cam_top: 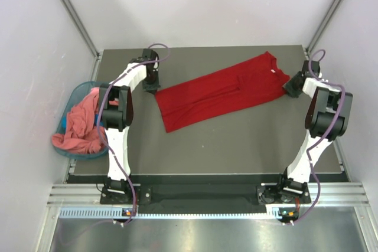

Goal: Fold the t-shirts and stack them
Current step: Fold the tshirt

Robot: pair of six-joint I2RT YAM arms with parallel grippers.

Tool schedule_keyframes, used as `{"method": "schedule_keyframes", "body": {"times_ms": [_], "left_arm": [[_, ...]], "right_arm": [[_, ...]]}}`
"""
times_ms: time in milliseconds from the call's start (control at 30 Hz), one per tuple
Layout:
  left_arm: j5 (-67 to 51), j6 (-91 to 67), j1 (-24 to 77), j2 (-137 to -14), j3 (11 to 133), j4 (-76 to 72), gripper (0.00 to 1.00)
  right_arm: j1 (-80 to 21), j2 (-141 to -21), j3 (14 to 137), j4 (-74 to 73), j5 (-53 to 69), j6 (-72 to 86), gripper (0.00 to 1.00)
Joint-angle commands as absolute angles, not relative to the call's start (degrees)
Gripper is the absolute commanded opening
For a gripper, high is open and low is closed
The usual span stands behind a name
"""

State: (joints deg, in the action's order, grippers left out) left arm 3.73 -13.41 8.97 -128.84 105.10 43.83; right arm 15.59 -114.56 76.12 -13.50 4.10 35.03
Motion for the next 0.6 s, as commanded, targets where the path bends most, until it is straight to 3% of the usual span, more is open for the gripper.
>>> {"method": "schedule_keyframes", "body": {"times_ms": [0,33,133,400,567], "left_arm": [[7.0,-13.4,7.7,-126.2,103.6,48.1,0.0],[5.6,-13.5,7.7,-126.1,103.0,48.1,0.0],[2.6,-14.9,7.7,-124.7,100.5,47.2,0.0],[-8.8,-18.6,8.2,-120.0,94.0,46.2,0.0],[-10.0,-22.1,9.5,-119.4,90.7,47.4,0.0]], "right_arm": [[16.6,-117.9,79.4,-13.4,2.1,33.7,0.28],[16.6,-118.5,80.3,-13.5,1.7,32.6,0.17],[16.8,-119.5,82.7,-14.2,1.4,29.8,0.09],[18.4,-125.5,94.9,-22.3,0.4,25.1,0.09],[19.1,-130.8,104.8,-27.1,0.4,23.6,0.13]]}}
